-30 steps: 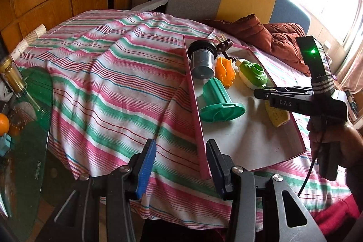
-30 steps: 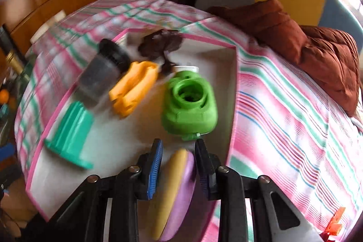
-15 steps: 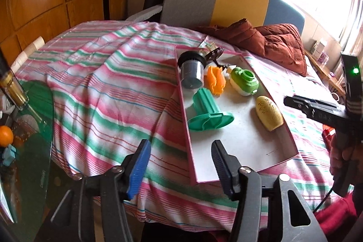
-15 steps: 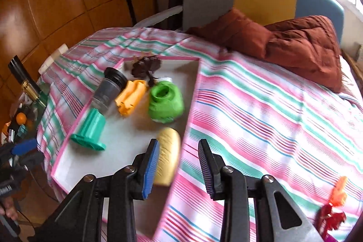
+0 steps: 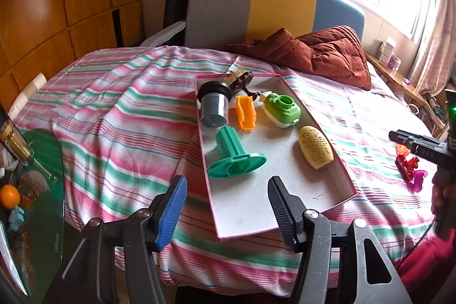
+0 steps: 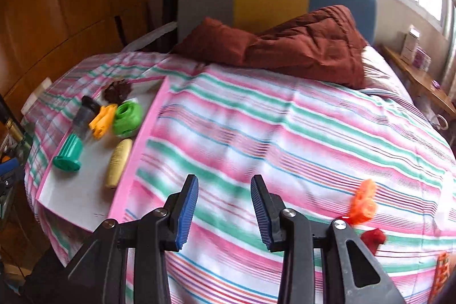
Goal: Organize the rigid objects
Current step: 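Move the right tool back to the toys while the left tool reaches the red cylinder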
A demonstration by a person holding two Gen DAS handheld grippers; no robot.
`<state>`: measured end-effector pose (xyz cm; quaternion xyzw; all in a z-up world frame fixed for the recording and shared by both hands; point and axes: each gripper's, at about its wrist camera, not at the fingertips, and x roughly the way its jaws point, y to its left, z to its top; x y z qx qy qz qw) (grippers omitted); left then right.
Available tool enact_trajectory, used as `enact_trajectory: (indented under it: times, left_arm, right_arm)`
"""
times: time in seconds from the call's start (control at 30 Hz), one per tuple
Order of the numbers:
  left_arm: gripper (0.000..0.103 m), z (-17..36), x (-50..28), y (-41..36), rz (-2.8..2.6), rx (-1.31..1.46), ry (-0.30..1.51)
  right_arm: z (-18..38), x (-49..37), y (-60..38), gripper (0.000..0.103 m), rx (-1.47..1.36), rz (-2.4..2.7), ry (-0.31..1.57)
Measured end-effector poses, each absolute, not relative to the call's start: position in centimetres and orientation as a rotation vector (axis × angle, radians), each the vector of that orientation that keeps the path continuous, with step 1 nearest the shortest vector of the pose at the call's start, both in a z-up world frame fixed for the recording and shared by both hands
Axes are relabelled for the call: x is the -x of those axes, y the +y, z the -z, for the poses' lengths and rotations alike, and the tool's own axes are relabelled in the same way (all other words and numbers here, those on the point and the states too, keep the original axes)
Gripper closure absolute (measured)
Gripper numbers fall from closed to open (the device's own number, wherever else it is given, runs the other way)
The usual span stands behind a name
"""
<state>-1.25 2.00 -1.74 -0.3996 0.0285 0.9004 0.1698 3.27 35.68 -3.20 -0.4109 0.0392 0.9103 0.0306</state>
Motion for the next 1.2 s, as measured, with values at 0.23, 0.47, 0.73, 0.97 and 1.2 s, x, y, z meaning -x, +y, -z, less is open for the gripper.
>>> enact_trajectory:
  times: [0.23,0.47,0.73,0.97,1.2]
  left_arm:
    - [0.043,1.2,1.2,4.2,-2.522,1.105,0.138]
    - [0.043,0.6,1.1,7.7,-2.471,1.063,0.198]
    - [0.043,0.5,0.6,13.1,-2.364,1.038,0.278]
    - [0.043,1.1,0.5,18.1,-2.266,1.031,0.323]
    - [0.043,2.3,0.4,24.7,-2.103,1.033,0.356]
  right_arm:
    - [2.1,-5.7,44.0,0.064,1.084,-2.606,0.232]
    - [3.9,-9.3,52.8,0.064,0.996,-2.220,0.521]
    - [3.9,-10.9,54.6,0.064,0.953,-2.159,0.663]
    - [3.7,-11.9,55.7,0.064,0.908,-2.113,0.729]
    - [4.3,-13.4,57.6,0.064,0.863,-2.051,0.886]
